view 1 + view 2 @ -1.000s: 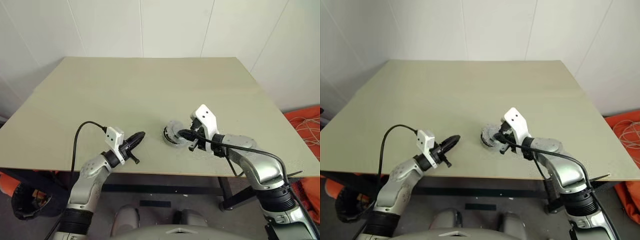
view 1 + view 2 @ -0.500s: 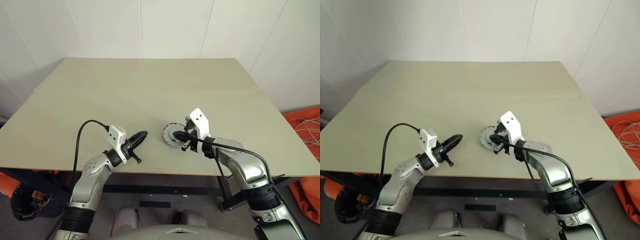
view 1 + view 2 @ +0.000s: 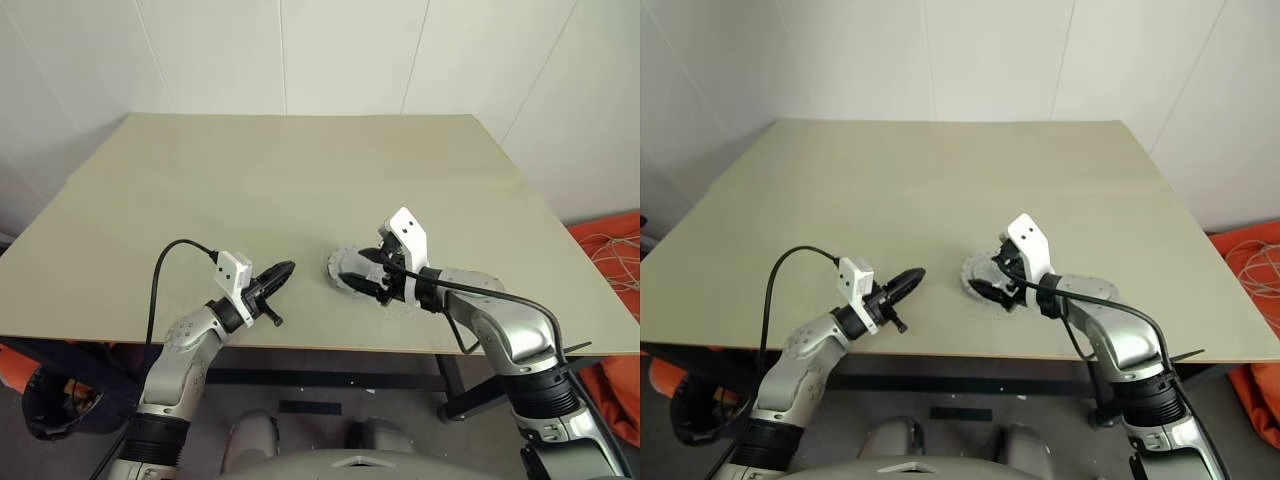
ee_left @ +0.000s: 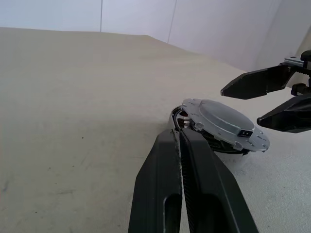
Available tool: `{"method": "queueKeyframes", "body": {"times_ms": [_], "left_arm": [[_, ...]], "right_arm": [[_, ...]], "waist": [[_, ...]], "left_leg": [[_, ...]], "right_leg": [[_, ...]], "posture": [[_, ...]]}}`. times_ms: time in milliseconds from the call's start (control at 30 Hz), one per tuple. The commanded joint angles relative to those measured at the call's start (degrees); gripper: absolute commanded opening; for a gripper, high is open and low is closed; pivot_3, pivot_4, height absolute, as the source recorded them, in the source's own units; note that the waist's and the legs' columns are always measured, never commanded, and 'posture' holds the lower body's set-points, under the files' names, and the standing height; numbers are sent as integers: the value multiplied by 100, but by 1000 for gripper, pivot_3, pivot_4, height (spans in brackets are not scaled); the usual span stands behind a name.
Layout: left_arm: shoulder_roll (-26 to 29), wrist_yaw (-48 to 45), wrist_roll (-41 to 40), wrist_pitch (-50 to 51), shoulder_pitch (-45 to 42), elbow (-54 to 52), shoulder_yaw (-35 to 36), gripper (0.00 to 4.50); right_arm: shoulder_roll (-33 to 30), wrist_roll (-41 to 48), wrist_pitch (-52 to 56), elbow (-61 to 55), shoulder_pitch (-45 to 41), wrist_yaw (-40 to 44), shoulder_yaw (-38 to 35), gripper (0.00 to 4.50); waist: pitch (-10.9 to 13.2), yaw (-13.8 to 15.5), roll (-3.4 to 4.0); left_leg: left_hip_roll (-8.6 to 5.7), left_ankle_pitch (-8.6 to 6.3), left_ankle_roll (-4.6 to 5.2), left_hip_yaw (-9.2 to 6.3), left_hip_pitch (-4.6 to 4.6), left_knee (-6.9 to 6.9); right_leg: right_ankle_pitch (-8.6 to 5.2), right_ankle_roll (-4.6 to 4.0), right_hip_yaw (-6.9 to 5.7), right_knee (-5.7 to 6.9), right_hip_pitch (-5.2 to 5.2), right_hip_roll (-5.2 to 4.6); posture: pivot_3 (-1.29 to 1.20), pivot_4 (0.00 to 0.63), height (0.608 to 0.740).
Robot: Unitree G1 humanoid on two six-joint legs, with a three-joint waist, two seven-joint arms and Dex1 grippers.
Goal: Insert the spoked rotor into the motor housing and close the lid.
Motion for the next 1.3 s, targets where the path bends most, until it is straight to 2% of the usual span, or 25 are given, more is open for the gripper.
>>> {"method": "queueKeyframes", "body": {"times_ms": [33,633,1233,1300], "left_arm": [[30,3,-77,-56,-74,-176,75,189],[-15,253,-54,182,-50,-586,-48,189],[57,128,-117,113,-123,-319,88,189],[71,129,-135,153,-112,-380,108,189]], "right_arm": [[-58,36,-140,56,-231,145,-4,4474],[-53,-471,-1077,1556,-809,669,222,4474],[-45,-567,-1108,1485,-577,914,244,4474],[-24,-604,-1126,1550,-608,871,233,4081]], "waist": [[0,0,0],[0,-4,0],[0,-4,0],[0,-4,0]], "left_leg": [[0,0,0,0,0,0],[1,0,0,0,-6,2],[1,0,0,0,-7,2],[1,0,0,1,-8,2]], "right_leg": [[0,0,0,0,0,0],[1,-2,0,4,-3,0],[1,-2,0,5,1,0],[1,-1,0,5,1,0]], "posture": [[0,0,740],[0,0,740],[0,0,740],[0,0,740]]}}
